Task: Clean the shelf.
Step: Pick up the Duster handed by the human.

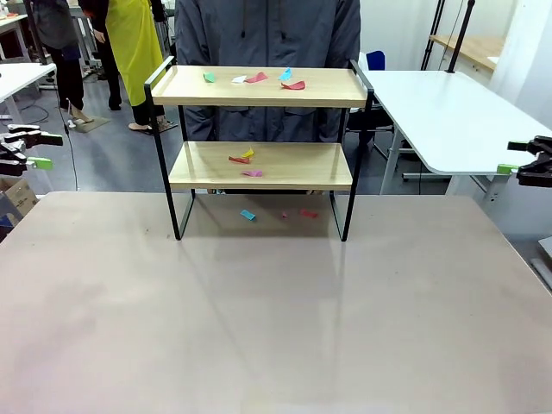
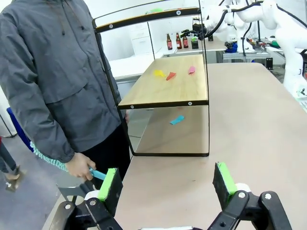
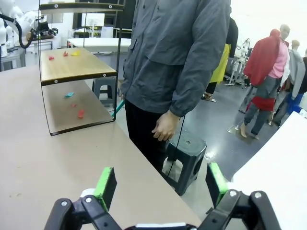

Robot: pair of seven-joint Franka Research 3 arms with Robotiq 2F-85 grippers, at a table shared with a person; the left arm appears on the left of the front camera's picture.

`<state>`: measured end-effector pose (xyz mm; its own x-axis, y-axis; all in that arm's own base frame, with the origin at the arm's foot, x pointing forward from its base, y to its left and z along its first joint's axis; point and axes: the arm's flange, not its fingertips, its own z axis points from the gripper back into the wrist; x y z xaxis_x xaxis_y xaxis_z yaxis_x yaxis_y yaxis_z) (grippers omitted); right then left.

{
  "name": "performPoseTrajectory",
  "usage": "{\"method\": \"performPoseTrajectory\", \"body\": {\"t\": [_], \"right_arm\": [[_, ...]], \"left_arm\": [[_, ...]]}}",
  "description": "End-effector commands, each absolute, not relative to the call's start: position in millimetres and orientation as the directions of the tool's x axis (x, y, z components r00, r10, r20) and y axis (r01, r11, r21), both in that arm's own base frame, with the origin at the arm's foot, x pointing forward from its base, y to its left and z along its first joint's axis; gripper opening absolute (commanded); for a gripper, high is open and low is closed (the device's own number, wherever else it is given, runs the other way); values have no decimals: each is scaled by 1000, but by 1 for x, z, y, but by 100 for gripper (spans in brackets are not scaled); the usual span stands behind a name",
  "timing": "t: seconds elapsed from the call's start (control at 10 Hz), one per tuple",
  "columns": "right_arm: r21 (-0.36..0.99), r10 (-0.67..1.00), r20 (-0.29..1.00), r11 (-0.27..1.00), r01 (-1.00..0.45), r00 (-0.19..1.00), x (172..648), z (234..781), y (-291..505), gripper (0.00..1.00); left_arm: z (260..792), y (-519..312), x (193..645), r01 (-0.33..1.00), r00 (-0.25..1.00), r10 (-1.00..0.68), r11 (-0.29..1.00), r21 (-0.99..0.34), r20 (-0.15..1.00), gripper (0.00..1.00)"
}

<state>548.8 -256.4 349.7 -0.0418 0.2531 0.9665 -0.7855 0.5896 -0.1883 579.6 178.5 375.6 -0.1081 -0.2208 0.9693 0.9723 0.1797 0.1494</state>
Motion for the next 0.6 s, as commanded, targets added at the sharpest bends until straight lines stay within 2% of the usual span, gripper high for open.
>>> {"method": "performPoseTrajectory", "body": {"t": [0.0, 0.5], "right_arm": [[-177, 248, 968, 596, -783, -30, 556, 361, -253, 100], [-207, 244, 967, 592, -779, -72, 555, 373, -247, 100]], "left_arm": [[376, 178, 586, 976, -78, -182, 189, 112, 980, 100], [383, 181, 578, 976, -118, -93, 172, 133, 989, 100]]}}
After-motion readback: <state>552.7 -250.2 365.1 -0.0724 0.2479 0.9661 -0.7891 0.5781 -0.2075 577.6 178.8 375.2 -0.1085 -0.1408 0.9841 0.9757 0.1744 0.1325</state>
